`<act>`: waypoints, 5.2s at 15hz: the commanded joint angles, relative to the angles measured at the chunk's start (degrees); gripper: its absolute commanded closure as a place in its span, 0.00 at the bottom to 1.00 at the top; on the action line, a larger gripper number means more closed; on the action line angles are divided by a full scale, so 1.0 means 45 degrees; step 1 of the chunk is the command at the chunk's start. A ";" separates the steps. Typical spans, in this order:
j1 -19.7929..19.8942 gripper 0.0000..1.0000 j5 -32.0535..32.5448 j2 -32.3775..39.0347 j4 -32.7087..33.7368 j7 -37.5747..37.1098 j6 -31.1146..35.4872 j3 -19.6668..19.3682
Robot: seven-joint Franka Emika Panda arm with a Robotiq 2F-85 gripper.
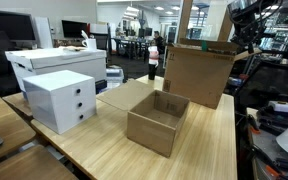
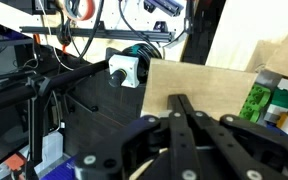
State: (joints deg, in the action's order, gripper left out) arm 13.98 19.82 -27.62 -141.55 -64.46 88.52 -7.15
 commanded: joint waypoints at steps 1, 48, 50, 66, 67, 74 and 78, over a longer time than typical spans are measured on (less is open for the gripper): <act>0.0412 0.96 -0.0157 -0.0996 -0.1415 -0.0316 0.1282 -0.0112; 0.0258 0.97 0.0458 0.0759 -0.0181 0.3146 0.7670 0.0098; 0.0196 0.97 0.0269 0.0926 -0.0094 0.4579 0.7966 -0.0132; 0.0885 0.97 -0.0136 0.1957 0.1547 0.8435 0.8183 -0.0681; 0.0942 0.97 -0.0123 0.1941 0.1601 0.8427 0.8177 -0.0704; 0.1462 0.97 0.0035 0.1824 0.1868 0.8248 0.8124 -0.0863; 0.1708 0.97 0.0059 0.1787 0.1876 0.8186 0.8141 -0.0994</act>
State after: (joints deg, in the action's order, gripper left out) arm 20.52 19.55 -19.54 -133.48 -28.66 125.12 -11.56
